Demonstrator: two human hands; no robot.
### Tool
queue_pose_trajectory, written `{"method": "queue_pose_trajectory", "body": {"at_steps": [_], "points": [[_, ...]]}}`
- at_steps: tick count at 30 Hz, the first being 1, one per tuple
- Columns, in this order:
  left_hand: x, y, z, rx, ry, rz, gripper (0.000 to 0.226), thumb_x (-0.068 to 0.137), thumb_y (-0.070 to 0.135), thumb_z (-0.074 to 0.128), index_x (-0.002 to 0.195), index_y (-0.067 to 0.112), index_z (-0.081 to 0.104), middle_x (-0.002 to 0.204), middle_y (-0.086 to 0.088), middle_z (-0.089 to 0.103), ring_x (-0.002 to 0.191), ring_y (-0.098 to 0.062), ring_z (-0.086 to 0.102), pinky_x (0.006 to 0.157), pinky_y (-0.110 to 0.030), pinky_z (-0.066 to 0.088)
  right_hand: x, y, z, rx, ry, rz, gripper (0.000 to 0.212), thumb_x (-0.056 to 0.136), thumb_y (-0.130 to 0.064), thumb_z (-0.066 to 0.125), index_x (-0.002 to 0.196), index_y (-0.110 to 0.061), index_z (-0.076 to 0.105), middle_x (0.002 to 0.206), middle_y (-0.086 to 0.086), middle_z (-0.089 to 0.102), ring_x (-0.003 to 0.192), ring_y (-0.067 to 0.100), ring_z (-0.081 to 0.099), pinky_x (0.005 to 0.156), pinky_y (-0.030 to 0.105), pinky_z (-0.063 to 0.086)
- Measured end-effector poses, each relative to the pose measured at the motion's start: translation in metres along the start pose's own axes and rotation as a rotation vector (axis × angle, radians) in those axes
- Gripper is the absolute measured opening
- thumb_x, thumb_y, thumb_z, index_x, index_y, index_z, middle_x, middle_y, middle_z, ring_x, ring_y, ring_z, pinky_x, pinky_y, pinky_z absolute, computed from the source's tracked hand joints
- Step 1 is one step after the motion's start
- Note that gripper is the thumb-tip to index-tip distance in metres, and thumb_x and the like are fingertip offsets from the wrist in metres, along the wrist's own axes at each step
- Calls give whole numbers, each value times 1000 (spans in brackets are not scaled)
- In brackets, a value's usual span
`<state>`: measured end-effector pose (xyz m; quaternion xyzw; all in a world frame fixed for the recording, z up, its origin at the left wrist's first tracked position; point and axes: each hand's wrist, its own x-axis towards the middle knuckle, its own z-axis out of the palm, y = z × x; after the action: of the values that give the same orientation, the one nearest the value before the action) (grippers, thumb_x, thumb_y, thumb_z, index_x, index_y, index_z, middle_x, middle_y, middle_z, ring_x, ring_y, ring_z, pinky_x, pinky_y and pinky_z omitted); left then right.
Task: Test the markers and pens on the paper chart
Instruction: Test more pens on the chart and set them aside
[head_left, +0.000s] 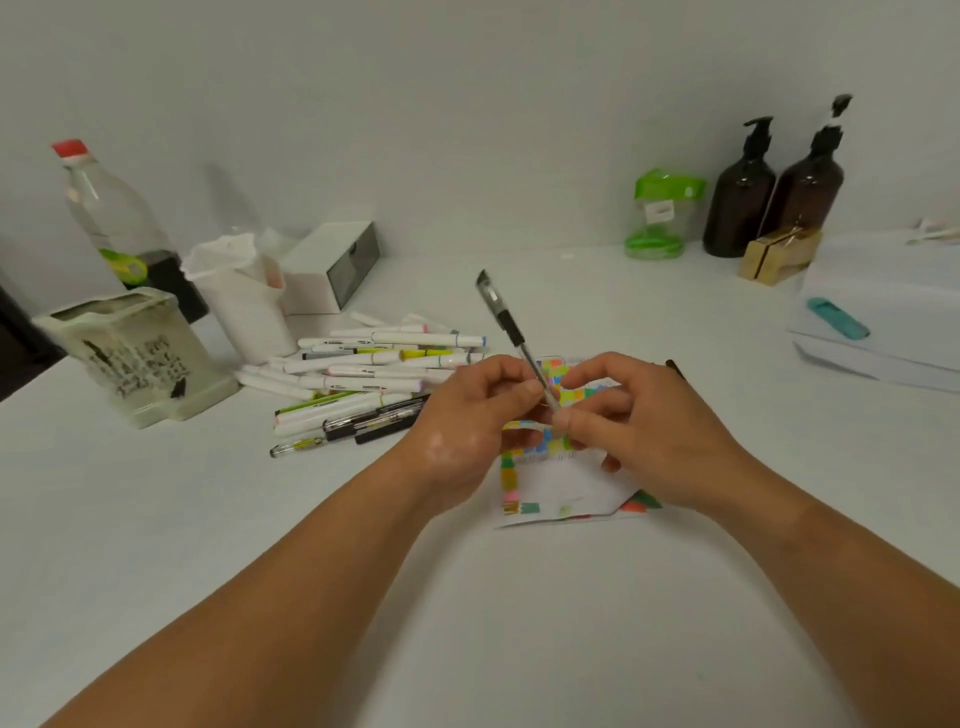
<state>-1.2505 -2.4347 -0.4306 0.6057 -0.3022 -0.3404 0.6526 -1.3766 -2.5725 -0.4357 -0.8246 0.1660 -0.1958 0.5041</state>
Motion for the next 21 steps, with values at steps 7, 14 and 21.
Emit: {"method": "queue_pose_trajectory", "body": {"at_steps": [7, 14, 21], "points": [[11, -24, -15, -339, 16, 47, 23, 79, -1, 71, 99, 11, 72, 90, -11, 72, 79, -21, 71, 69, -28, 57, -2, 15, -16, 66, 149, 12, 12, 81, -19, 83, 81, -29, 76, 71, -3, 74, 64, 15, 68, 54, 24, 56], [3, -20, -41, 654, 132, 356, 24, 84, 23, 79, 103, 36, 73, 93, 16, 73, 93, -3, 69, 79, -13, 53, -1, 19, -24, 161, 181, 60, 12, 85, -12, 78, 84, -24, 78, 78, 1, 76, 63, 16, 68, 59, 24, 57], [-5, -24, -10, 965, -69, 495, 36, 101, 41, 39, 106, 18, 66, 74, 13, 57, 67, -9, 52, 62, -18, 40, -6, 13, -7, 443, 49, 45, 9, 75, -22, 78, 84, -22, 74, 64, 7, 64, 58, 16, 60, 53, 26, 51]]}}
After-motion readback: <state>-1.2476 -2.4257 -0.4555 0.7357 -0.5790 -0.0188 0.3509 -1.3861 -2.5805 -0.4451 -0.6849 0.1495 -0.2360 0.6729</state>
